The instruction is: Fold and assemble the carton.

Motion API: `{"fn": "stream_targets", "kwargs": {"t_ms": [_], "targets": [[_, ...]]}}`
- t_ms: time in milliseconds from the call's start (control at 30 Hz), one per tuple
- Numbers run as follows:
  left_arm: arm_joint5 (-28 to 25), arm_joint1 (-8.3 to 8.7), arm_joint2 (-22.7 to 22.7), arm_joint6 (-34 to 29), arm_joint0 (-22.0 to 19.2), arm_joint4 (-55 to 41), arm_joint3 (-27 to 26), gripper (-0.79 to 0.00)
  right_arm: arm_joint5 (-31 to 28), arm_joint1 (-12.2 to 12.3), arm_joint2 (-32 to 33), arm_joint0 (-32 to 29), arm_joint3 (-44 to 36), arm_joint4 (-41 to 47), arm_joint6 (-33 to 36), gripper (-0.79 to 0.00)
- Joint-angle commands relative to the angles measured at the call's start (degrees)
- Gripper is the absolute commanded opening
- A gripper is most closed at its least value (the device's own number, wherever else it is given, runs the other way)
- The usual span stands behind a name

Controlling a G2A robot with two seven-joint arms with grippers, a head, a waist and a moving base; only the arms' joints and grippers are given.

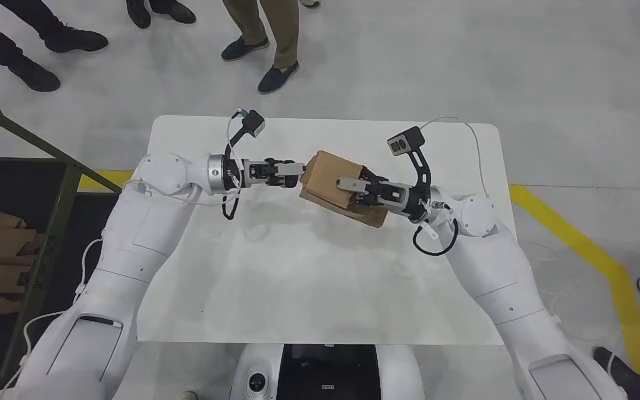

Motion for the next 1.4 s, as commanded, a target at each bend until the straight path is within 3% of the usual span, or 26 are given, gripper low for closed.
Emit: {"fn": "stream_targets", "kwargs": {"t_ms": [0,867,1367], "targets": [[-0.15,0.11,-0.22,-0.46,0.09,-0.30,0.09,0.000,0.05,-0.07,-0.18,0.10,0.22,0.15,-0.02,-0.785],[-1.67,0.51,-1.04,0.36,0.33,0.54,-0.12,0.000,0.08,-0.42,-0.76,1.20,1.34,-0.32,-0.96,-0.785],[0.98,0.97,-1.16,2.14,1.76,2.26,-2.19,0.000,1.02,-0.41,-0.80,-0.38,-1.75,-0.14,-1.42,-0.785]]}}
